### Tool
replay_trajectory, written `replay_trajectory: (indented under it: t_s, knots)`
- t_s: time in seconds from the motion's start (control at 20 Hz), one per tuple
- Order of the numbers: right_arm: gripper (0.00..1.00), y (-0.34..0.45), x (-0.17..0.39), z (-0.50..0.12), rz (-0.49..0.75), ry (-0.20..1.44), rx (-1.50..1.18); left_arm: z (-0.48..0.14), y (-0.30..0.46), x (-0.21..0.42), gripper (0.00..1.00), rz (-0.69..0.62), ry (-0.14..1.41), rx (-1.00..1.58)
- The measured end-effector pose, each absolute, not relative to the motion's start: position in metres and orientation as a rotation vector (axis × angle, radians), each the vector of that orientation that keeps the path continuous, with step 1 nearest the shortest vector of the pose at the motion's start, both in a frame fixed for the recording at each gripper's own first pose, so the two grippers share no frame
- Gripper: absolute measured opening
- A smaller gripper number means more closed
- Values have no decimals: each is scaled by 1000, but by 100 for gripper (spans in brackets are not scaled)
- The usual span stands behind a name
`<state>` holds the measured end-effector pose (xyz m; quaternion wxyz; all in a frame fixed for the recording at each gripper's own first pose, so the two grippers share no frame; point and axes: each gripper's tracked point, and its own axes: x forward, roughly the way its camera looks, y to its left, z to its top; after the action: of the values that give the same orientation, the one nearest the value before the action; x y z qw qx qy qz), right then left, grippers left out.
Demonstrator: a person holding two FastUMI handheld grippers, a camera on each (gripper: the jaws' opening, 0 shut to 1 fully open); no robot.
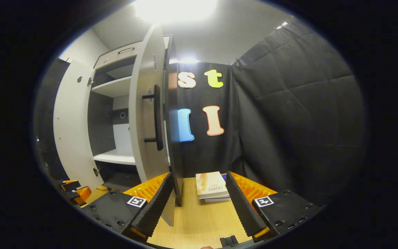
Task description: Grasp the bottle in the cabinet with the left hand and place it on the coaster, then close the right door with the right hand and the left door with the left hand.
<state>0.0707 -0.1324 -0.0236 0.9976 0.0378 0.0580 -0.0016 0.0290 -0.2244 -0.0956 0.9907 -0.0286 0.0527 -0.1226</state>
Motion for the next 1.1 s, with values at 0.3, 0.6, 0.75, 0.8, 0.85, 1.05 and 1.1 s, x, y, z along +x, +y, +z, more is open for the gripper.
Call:
replay_trajectory:
  t_s: [0.3, 0.6, 0.75, 0.8, 0.85, 1.05, 1.1]
  knots:
    - [96, -147, 106, 14, -44, 84, 48, -71, -172, 27, 87, -166, 93, -33]
    - [97, -129, 126, 45, -32, 51, 67, -55, -102, 21, 85, -110, 71, 8]
    - [97, -118, 131, 49, -41, 52, 52, -58, -70, 20, 87, -86, 80, 1]
    - [96, -114, 132, 50, -47, 52, 38, -59, -59, 20, 86, -72, 81, -1]
    - [96, -110, 133, 49, -50, 53, 28, -59, -47, 20, 86, -59, 81, -3]
    - [96, -100, 136, 40, -79, 77, -19, -62, -9, 20, 87, -31, 84, -11]
    - [96, -100, 136, 40, -89, 75, -28, -62, 0, 22, 86, -24, 82, -12]
